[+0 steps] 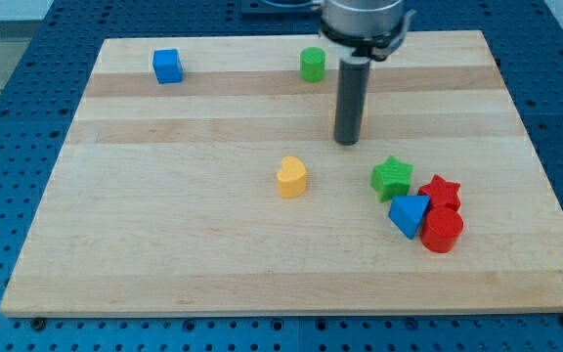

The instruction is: Move the yellow hexagon to the bottom right of the green circle

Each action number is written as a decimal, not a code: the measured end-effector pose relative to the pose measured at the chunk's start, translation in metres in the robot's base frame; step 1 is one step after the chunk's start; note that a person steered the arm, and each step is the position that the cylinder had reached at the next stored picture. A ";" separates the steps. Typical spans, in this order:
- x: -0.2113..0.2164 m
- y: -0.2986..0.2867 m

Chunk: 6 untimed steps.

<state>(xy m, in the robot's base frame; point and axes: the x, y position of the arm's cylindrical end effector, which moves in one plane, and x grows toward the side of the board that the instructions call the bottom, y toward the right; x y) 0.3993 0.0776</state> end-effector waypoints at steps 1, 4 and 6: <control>-0.004 -0.015; -0.028 0.032; -0.051 0.041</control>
